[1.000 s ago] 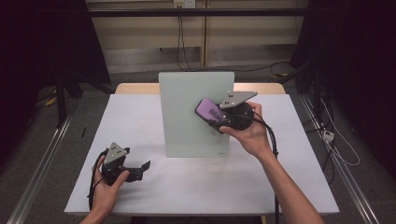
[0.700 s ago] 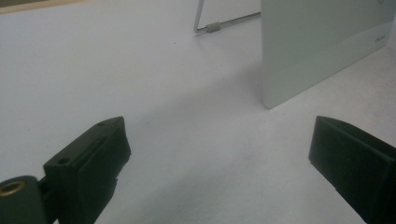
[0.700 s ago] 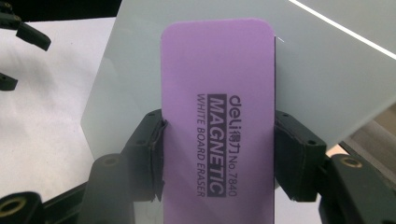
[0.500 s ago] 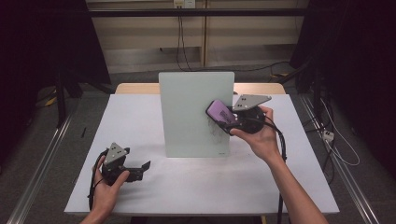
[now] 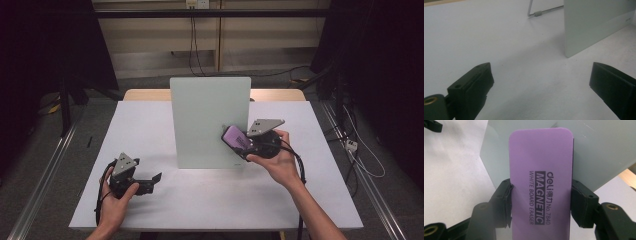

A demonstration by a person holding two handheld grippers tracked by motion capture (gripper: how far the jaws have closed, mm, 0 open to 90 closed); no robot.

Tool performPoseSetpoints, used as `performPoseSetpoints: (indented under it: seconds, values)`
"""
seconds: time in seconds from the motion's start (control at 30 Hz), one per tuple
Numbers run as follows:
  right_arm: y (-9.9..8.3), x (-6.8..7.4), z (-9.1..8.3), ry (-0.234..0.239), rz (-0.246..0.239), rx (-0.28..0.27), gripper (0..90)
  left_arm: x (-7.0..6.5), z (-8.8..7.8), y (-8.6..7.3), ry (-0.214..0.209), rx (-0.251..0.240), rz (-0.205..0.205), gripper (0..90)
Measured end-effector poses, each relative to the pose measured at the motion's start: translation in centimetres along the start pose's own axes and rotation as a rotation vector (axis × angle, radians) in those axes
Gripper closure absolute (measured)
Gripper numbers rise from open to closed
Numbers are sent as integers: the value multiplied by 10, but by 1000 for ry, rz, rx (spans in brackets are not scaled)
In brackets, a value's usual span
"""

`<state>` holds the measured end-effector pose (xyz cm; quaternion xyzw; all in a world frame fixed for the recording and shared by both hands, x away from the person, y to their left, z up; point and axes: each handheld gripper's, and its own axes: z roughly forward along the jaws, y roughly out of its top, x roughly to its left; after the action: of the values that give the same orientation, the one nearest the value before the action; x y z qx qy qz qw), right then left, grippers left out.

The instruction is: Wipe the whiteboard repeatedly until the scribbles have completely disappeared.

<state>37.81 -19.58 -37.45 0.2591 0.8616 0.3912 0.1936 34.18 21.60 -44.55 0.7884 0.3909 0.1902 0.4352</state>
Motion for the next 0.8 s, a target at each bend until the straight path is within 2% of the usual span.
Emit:
performPoseSetpoints:
  seconds: [0.3,0.47,0.6,0.8]
  values:
    - [0,3,2,6,-15,38,419,1,0,1,1,-1,0,48]
    - [12,0,-2,-17,-7,13,418,0,0,0,0,0,4,48]
    - [20,-1,-2,-30,0,-10,418,1,-1,0,5,-7,-8,47]
    - [14,6,7,-6,-3,3,419,1,-2,0,6,-8,-4,46]
